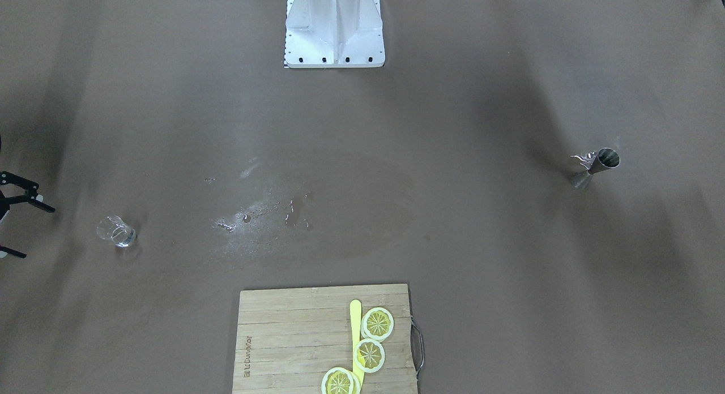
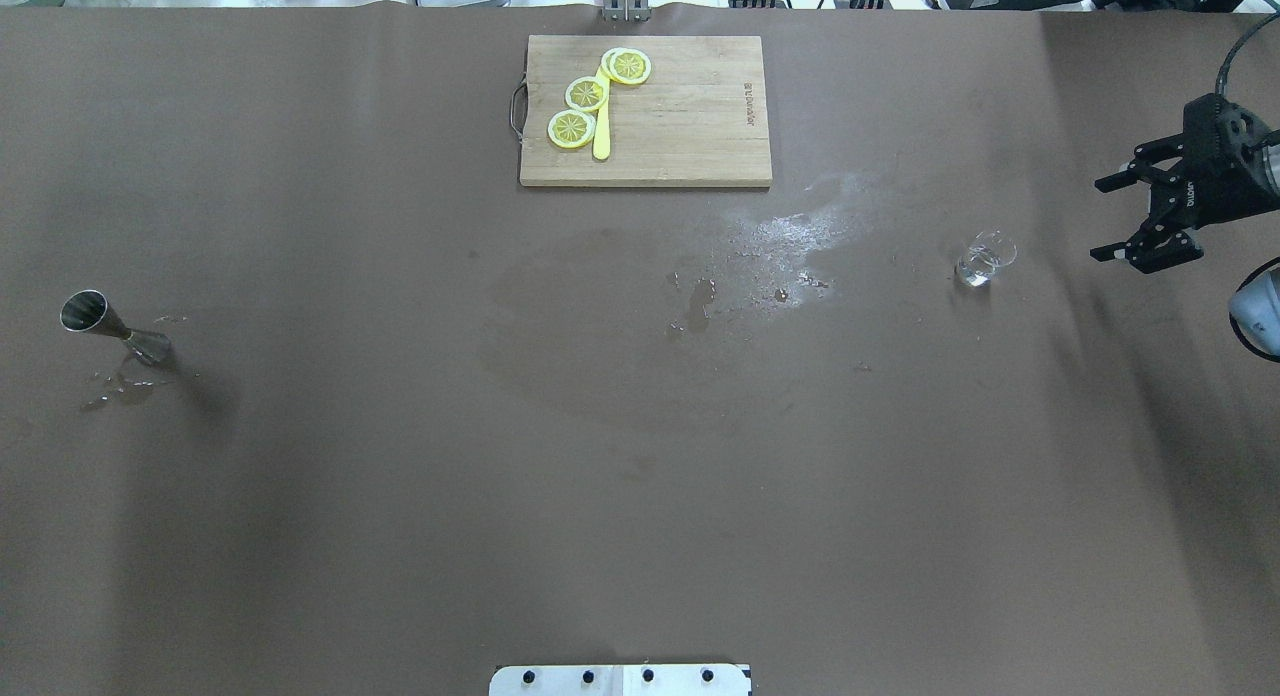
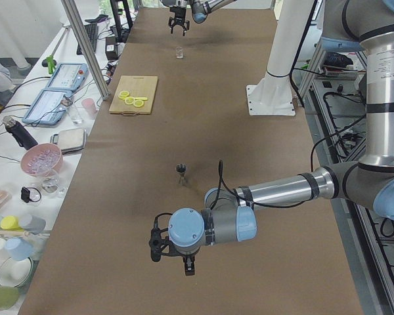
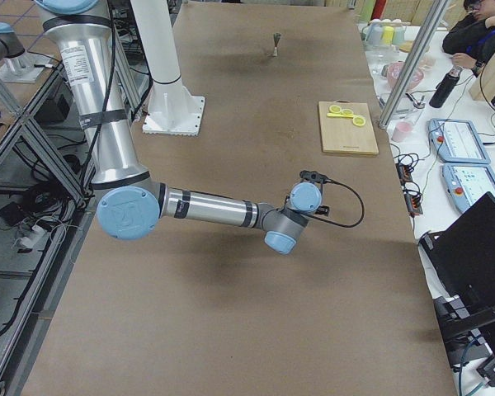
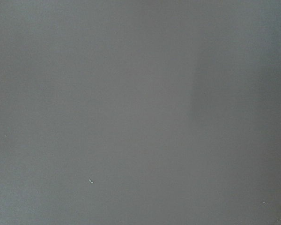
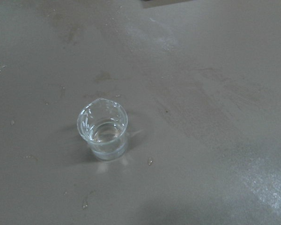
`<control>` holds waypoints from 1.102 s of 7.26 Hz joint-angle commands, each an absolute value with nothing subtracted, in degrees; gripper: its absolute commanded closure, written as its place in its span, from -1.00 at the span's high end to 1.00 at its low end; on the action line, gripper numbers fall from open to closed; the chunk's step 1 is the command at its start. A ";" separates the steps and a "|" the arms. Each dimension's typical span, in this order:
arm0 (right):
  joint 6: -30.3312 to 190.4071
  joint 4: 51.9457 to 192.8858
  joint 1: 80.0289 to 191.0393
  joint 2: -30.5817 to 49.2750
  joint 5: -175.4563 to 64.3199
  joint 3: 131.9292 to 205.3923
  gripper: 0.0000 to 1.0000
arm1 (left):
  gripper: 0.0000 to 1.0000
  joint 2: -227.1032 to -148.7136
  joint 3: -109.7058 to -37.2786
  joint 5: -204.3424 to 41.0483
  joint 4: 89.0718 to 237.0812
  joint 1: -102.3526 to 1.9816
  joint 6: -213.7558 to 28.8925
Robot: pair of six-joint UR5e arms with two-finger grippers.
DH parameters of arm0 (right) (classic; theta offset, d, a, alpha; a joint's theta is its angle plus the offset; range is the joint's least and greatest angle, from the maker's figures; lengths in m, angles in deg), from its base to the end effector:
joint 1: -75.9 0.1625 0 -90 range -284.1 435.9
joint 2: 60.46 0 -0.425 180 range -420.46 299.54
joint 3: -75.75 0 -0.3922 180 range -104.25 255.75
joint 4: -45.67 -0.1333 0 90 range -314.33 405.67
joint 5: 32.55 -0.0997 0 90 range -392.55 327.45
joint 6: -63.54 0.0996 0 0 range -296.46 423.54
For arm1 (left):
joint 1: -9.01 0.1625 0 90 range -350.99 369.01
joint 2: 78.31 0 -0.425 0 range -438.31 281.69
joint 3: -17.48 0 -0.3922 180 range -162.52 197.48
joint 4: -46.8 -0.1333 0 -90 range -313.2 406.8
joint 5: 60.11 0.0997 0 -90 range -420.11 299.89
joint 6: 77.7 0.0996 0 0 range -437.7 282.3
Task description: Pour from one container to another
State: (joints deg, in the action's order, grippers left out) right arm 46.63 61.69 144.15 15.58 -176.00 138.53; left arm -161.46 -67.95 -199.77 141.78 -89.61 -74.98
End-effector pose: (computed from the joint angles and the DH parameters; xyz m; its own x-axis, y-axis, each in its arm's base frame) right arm -0.1672 -0.5629 0.6070 0.2281 -0.9659 0.1222 0.2588 0.1811 0.9488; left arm -0.1205 -0.4122 0.7374 0.6336 -0.1347 -0.7619 0.1190 0.9900 -0.0761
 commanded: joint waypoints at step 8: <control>46.40 57.45 139.37 12.05 -175.02 135.61 0.98 | 0.98 -161.46 -68.04 -199.51 141.81 -89.60 -74.98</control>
